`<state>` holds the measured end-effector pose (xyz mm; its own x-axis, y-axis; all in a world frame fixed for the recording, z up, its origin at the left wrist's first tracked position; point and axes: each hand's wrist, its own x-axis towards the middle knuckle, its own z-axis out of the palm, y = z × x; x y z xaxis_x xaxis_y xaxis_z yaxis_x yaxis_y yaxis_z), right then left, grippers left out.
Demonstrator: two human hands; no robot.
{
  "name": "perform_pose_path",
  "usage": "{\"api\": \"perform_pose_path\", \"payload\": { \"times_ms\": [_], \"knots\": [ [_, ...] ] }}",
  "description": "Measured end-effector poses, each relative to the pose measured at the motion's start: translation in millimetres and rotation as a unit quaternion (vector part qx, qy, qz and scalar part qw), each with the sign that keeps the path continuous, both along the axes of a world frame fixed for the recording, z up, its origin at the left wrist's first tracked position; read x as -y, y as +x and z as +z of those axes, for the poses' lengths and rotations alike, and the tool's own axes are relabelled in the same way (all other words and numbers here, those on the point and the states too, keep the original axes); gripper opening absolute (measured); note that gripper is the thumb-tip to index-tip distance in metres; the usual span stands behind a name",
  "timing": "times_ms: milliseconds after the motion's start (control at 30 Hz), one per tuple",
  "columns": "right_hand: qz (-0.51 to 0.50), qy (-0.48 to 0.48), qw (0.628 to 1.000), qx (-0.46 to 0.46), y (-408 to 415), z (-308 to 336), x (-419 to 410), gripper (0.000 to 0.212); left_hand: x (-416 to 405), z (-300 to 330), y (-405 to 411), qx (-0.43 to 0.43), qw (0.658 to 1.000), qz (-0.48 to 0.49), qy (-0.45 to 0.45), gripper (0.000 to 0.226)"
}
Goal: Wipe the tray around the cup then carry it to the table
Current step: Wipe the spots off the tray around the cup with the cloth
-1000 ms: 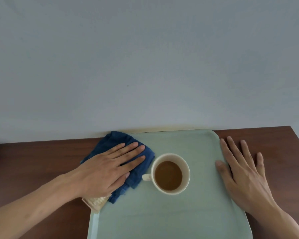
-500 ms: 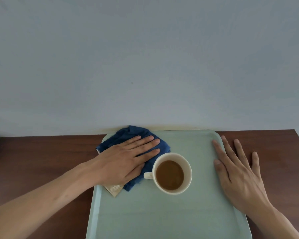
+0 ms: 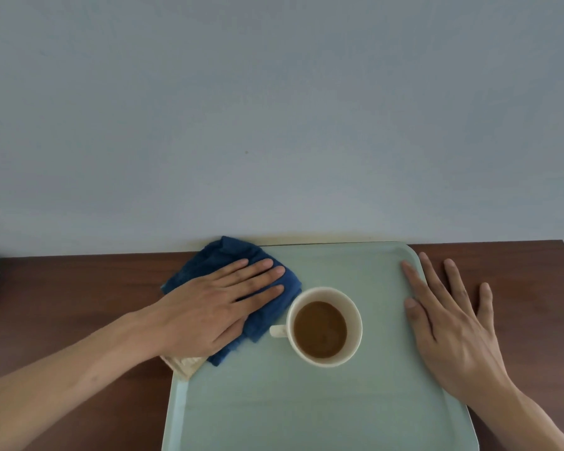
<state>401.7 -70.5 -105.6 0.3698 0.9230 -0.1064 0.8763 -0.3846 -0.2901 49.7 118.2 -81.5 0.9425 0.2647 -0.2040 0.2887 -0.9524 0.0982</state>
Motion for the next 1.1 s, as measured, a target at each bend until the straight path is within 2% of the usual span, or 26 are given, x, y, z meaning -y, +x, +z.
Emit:
{"api": "perform_pose_path", "payload": {
  "times_ms": [300, 633, 1100],
  "knots": [
    [-0.006, -0.003, 1.0, 0.005, 1, 0, -1, 0.058, -17, -4, 45, -0.003, 0.999, -0.047, -0.025, 0.064],
    [-0.009, -0.006, 1.0, 0.007, 0, 0, 0, 0.058, 20, -10, -29, 0.013, 0.997, 0.07, 0.034, 0.067],
    [-0.009, -0.008, 1.0, 0.008, 1, -2, 0, 0.059, 114, -4, -68, 0.023, 1.0, 0.009, 0.015, 0.063]
  ]
}}
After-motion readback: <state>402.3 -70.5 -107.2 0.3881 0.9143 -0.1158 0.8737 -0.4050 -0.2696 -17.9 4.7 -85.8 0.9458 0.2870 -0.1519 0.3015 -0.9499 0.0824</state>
